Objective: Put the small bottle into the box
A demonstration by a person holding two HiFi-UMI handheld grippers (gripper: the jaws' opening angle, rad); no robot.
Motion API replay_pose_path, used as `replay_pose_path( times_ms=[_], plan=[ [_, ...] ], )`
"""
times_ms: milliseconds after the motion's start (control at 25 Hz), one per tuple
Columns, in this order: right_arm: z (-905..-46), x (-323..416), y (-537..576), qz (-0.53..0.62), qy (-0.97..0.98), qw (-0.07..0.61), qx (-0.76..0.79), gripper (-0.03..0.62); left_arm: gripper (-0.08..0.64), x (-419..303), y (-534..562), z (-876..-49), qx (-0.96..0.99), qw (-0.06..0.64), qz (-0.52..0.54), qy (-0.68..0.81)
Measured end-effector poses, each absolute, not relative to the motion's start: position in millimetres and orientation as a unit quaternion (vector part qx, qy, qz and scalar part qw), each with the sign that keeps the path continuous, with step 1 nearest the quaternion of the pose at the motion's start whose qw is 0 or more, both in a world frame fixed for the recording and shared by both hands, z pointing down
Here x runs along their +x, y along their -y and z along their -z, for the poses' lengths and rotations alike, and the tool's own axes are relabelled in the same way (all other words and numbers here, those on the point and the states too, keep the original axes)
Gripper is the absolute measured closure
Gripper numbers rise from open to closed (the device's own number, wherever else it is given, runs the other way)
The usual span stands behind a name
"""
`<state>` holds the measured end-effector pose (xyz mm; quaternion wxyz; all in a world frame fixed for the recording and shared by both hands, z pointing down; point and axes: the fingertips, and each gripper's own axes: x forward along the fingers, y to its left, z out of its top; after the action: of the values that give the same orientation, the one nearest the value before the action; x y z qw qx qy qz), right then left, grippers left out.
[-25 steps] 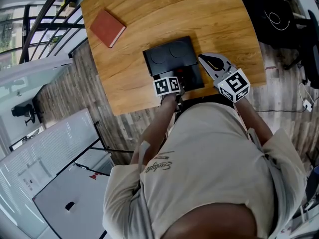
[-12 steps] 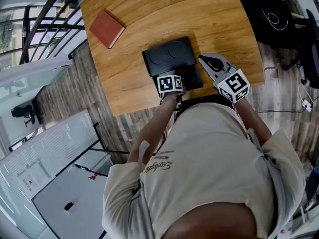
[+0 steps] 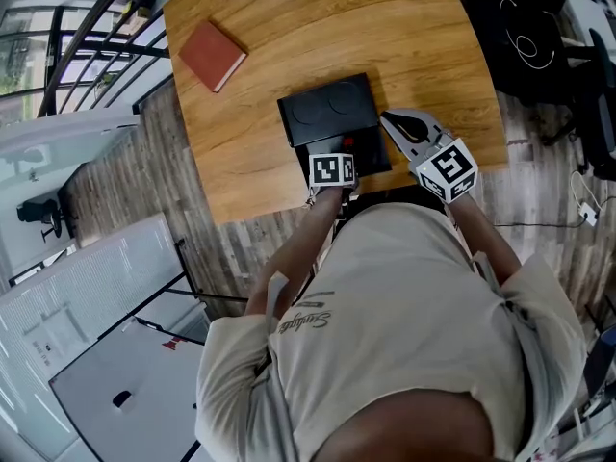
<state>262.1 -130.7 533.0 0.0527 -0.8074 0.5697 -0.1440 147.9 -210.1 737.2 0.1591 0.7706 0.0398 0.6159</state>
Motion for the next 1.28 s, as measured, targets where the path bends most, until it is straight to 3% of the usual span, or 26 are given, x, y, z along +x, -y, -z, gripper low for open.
replay_pose_path(
  times_ms=[760, 960, 1080, 1280],
  plan=[
    [-504.7, 222.6, 151.9, 0.13, -0.572, 0.023, -0.81, 0.598, 0.342, 166.4, 255.3, -652.0, 0.869, 0.197, -0.454, -0.027],
    [-494.8, 218.9, 157.0, 0.123, -0.573, 0.012, -0.81, 0.598, 0.422, 170.4, 263.9, -615.4, 0.892, 0.214, -0.396, -0.025],
    [-487.6, 217.9, 161.1, 0.115, -0.574, 0.005, -0.811, 0.598, 0.506, 174.4, 274.8, -582.7, 0.921, 0.195, -0.337, -0.017],
    [-474.3, 216.2, 165.2, 0.102, -0.575, -0.007, -0.812, 0.598, 0.526, 179.4, 284.1, -529.3, 0.955, 0.162, -0.245, -0.036]
  ],
)
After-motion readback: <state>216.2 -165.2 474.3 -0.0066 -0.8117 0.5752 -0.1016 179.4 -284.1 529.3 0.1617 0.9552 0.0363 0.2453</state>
